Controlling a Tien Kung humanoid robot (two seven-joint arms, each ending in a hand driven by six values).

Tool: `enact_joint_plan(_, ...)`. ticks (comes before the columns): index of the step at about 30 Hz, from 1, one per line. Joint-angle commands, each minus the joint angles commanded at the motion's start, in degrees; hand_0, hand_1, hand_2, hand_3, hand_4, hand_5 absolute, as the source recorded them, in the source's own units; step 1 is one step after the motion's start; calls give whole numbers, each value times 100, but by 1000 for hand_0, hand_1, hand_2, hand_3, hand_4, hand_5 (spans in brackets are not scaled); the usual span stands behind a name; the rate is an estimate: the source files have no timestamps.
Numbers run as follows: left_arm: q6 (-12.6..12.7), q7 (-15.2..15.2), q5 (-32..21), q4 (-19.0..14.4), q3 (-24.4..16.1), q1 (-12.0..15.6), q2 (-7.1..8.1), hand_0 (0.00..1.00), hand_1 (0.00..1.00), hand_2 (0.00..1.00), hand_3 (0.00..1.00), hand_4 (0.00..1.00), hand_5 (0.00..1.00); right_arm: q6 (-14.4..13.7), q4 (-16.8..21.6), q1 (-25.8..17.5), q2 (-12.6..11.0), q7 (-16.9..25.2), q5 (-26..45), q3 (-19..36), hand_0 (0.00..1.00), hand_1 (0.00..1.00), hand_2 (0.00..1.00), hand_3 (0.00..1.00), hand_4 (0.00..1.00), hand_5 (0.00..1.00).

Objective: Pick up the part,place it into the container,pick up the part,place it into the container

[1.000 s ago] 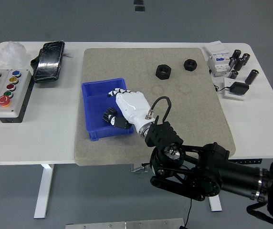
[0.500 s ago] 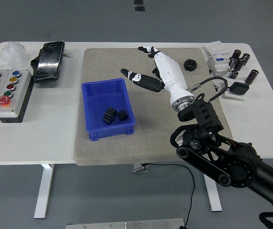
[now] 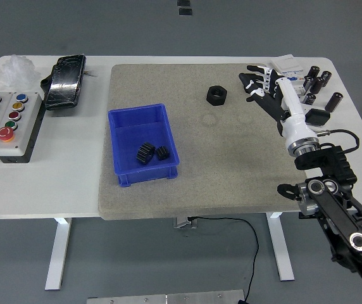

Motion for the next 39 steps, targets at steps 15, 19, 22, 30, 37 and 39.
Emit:
enact_joint_plan(15, -13, 10, 68, 0, -8, -40, 108, 614, 545, 551, 615, 613, 343, -625, -873, -615, 278, 2058, 2045, 532, 551, 673, 665, 637, 923, 670)
enact_joint_plan(19, -3, 9, 27, 0, -3, 23, 99, 614, 544, 550, 616, 613, 343, -725, -1164, -641, 366, 2441, 2305, 268, 559, 671, 656, 635, 914, 677)
enact_joint_plan(22, -5, 21, 49, 0, -25, 57, 79, 614, 544, 550, 616, 613, 343, -855, -1260, -628, 414, 2636, 2402, 75, 559, 671, 656, 635, 914, 677)
enact_joint_plan(30, -17, -36, 21, 0, 24, 1, 71, 614, 545, 551, 615, 613, 343, -1356, -1186, -624, 353, 2889, 2320, -392, 579, 665, 648, 629, 898, 673)
enact_joint_plan(37, -20, -46, -6, 0, 46, -3, 47, 614, 545, 551, 615, 613, 343, -1406, -1158, -712, 305, 3003, 2437, -803, 587, 659, 645, 623, 890, 669)
enact_joint_plan(39, -16, -30, 13, 0, 20, 10, 39, 614, 545, 551, 615, 613, 343, -1413, -1134, -709, 284, 2981, 2406, -916, 587, 659, 645, 623, 890, 669)
